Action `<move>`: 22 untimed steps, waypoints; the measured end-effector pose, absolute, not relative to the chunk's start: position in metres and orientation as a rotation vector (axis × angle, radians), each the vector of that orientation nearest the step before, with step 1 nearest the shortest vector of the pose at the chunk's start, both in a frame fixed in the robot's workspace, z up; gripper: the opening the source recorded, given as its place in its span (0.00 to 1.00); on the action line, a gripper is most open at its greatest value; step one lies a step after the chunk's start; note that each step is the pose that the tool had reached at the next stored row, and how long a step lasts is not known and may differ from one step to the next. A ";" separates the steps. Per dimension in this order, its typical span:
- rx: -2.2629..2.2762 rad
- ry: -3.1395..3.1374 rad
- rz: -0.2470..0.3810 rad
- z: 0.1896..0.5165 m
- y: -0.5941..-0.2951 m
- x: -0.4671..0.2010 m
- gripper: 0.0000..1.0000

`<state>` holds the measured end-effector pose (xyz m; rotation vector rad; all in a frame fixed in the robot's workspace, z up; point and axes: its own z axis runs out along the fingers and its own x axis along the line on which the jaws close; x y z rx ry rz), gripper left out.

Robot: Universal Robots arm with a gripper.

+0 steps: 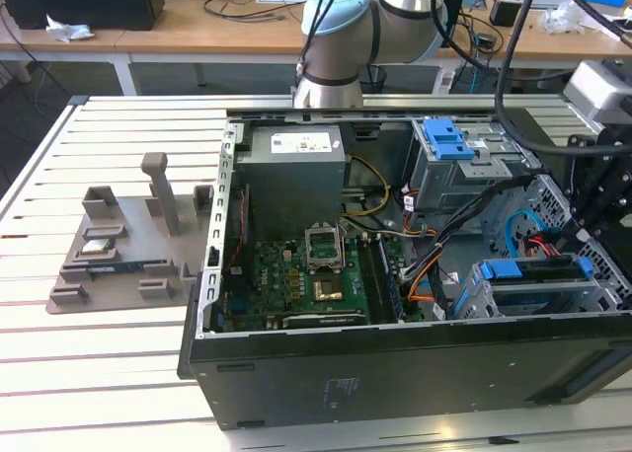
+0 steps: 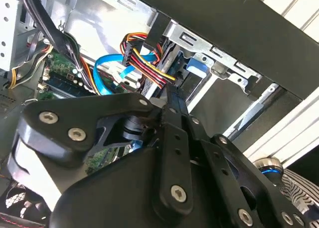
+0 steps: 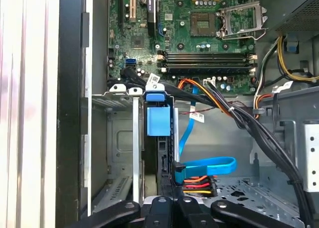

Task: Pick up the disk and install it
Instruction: 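Insert the first disk wire, then insert the second disk wire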

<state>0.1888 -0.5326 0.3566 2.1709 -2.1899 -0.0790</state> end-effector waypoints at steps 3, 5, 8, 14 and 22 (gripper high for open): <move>2.171 -2.190 -0.079 0.371 -0.531 0.189 0.11; 2.171 -2.190 -0.079 0.386 -0.531 0.189 0.11; 2.171 -2.190 -0.080 0.390 -0.531 0.189 0.11; 2.171 -2.190 -0.079 0.390 -0.531 0.189 0.11; 2.171 -2.190 -0.079 0.390 -0.531 0.189 0.17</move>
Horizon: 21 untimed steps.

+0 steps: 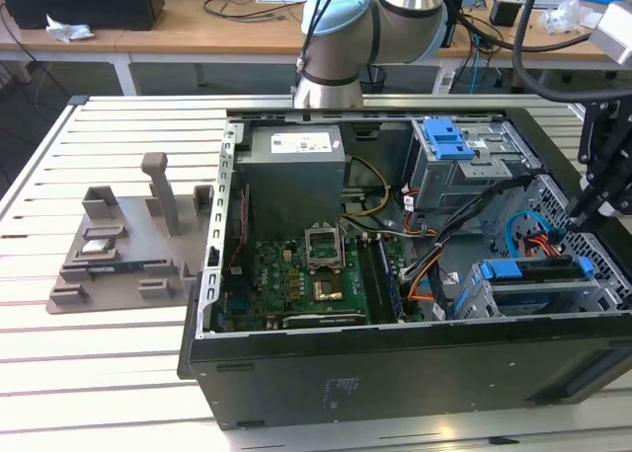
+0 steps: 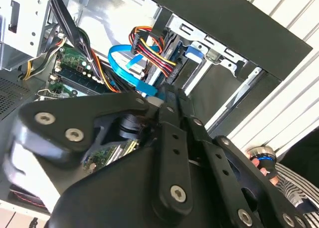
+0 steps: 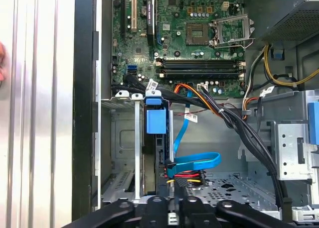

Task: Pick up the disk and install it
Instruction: 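Insert the second disk wire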

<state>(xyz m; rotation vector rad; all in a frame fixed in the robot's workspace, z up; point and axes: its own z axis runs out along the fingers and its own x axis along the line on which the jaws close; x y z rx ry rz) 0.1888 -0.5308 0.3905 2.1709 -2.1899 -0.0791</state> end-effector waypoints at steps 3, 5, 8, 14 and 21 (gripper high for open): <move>2.170 -2.190 -0.078 0.389 -0.531 0.188 0.30; 2.171 -2.190 -0.078 0.384 -0.531 0.188 0.30; 2.171 -2.190 -0.079 0.371 -0.531 0.177 0.30; 2.171 -2.189 -0.078 0.369 -0.531 0.177 0.16; 2.174 -2.186 -0.078 0.361 -0.533 0.174 0.16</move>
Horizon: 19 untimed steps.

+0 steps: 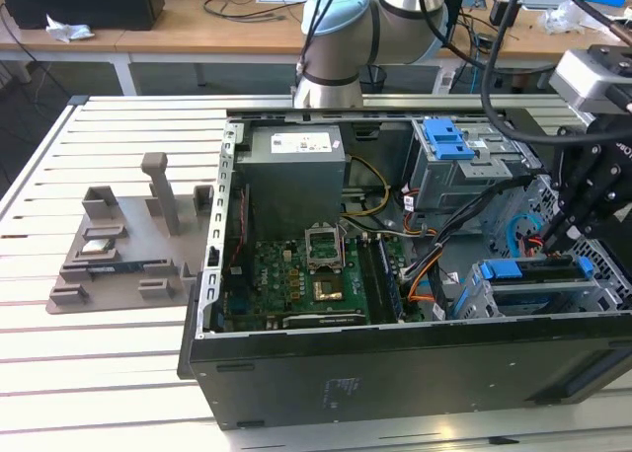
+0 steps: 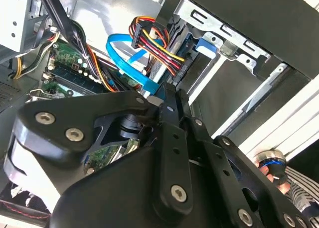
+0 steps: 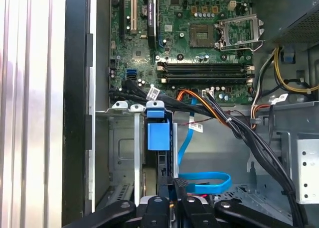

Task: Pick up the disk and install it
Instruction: 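Insert the second disk wire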

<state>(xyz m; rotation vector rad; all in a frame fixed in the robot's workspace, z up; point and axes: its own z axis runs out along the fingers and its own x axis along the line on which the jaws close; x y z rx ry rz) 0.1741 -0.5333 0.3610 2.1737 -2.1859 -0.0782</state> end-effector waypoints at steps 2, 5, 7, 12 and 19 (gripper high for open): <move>2.190 -2.168 -0.078 0.358 -0.534 0.174 0.16; 2.222 -2.135 -0.076 0.355 -0.534 0.174 0.16; 2.223 -2.133 -0.076 0.352 -0.535 0.173 0.16; 2.224 -2.132 -0.076 0.348 -0.535 0.173 0.16; 2.224 -2.132 -0.076 0.345 -0.536 0.171 0.16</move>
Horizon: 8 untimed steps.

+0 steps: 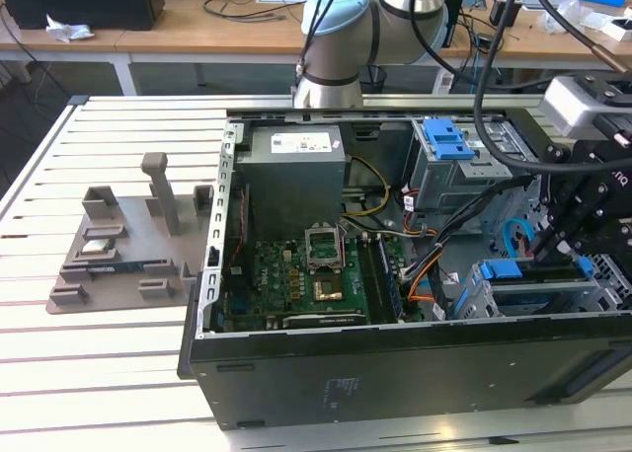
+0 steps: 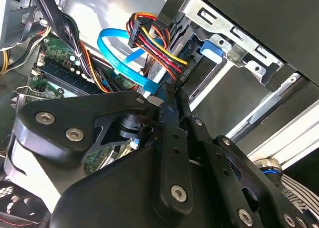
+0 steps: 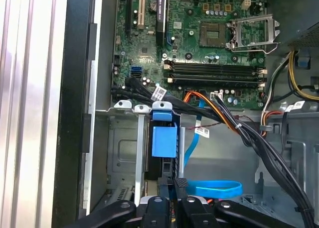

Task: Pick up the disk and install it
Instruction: 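Insert the second disk wire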

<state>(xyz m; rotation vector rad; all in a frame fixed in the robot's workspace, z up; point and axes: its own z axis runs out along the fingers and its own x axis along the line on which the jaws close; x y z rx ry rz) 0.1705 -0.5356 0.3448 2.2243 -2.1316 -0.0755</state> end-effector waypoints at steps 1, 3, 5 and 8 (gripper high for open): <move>2.225 -2.131 -0.075 0.345 -0.536 0.171 0.16; 2.225 -2.131 -0.076 0.344 -0.536 0.172 0.16; 2.225 -2.131 -0.076 0.342 -0.536 0.172 0.16; 2.226 -2.131 -0.076 0.342 -0.536 0.172 0.17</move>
